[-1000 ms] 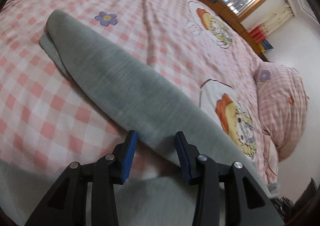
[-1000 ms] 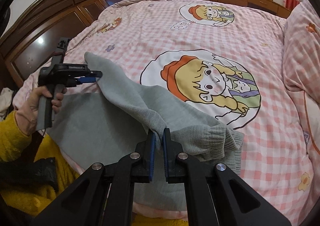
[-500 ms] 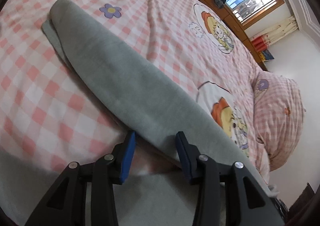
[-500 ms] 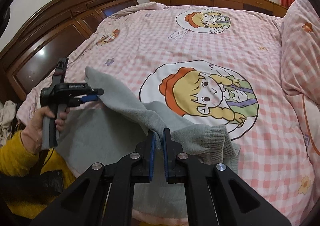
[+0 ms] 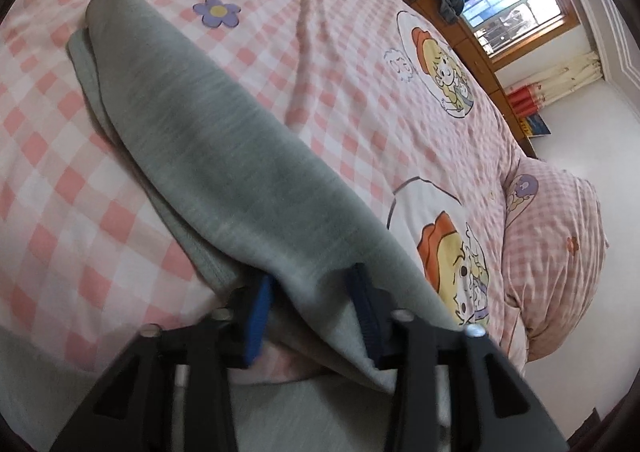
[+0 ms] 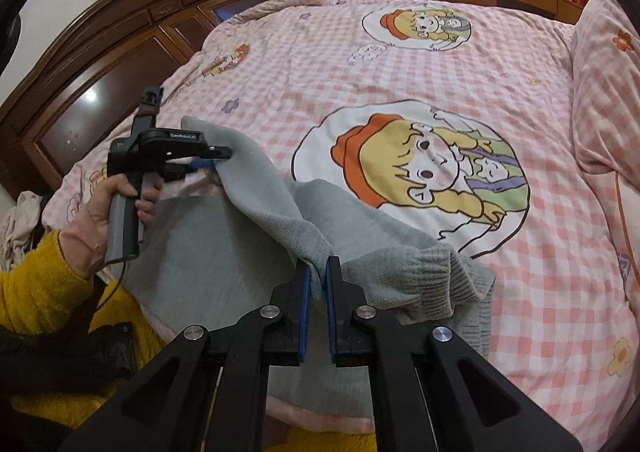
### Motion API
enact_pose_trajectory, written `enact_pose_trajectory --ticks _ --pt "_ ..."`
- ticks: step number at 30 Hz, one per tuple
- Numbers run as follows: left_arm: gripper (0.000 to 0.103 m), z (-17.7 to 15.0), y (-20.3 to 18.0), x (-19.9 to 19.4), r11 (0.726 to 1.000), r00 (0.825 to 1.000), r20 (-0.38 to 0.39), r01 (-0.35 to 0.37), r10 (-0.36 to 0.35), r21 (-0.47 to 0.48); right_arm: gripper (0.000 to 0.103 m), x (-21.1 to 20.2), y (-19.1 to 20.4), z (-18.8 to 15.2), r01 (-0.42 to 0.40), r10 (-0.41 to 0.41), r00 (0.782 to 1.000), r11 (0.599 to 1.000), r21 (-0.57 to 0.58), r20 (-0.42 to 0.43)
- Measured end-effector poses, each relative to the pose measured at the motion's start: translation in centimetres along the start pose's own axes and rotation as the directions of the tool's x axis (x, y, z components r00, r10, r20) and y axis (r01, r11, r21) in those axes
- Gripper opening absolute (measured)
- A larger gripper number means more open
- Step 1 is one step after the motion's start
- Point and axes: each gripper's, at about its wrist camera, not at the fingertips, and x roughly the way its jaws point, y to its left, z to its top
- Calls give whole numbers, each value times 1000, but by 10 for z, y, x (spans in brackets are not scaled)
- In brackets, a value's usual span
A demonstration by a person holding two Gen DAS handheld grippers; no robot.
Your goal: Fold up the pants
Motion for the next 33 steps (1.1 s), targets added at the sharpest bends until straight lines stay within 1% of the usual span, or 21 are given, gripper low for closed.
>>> enact_pose_trajectory --ticks 1,2,4,6,8,11,14,16,18,20,22,24,27,28,29,30,32,33 --pt "2 0 -1 -2 1000 1000 10 -16 16 21 8 1 1 -2 0 0 1000 1000 -5 -8" --pt "2 0 -1 -6 999 999 23 -28 27 44 8 3 1 -4 4 -4 1000 1000 -12 -16" --pt "2 -1 -2 -21 997 998 67 -25 20 80 8 7 3 -7 5 -5 1000 1000 -25 -28" --pt "2 -7 -5 -47 988 992 126 -49 31 143 8 10 4 -10 7 -8 999 999 -38 -37" --pt "2 -14 -6 -71 983 986 164 -59 29 176 8 12 6 -14 12 -14 999 999 -51 -48" --pt "2 -39 -3 -112 973 983 183 -67 25 223 8 18 6 -23 23 -30 995 996 -82 -92" --pt "2 -71 3 -139 965 982 183 -80 35 250 8 24 5 -35 29 -43 990 995 -100 -137" --pt "2 -93 7 -148 958 983 173 -112 67 265 8 28 4 -42 37 -54 986 994 -107 -159" --pt "2 -116 15 -149 953 985 140 -137 102 271 8 31 2 -49 47 -67 982 993 -111 -179" --pt "2 -134 22 -143 946 986 101 -154 130 286 8 34 -1 -56 66 -87 976 992 -106 -200" --pt "2 -146 31 -132 945 986 63 -169 157 280 12 37 -5 -62 75 -91 970 994 -78 -226" --pt "2 -153 42 -122 957 987 14 -157 158 243 21 36 -9 -70 104 -112 961 993 -47 -253" --pt "2 -157 52 -116 965 989 -11 -144 150 218 27 21 -16 -82 155 -154 955 988 -16 -255" --pt "2 -157 53 -116 965 989 -13 -141 148 219 27 12 -21 -87 192 -185 950 981 3 -253" --pt "2 -157 54 -115 967 990 -18 -134 141 217 28 5 -25 -90 212 -199 947 977 26 -252" --pt "2 -156 55 -114 968 990 -22 -129 137 217 29 -2 -31 -93 220 -198 948 974 63 -251" --pt "2 -156 57 -112 966 990 -27 -129 139 222 36 -17 -46 -97 237 -194 952 957 169 -238" --pt "2 -156 57 -110 965 990 -31 -130 140 227 36 -22 -52 -98 235 -184 955 947 219 -232"
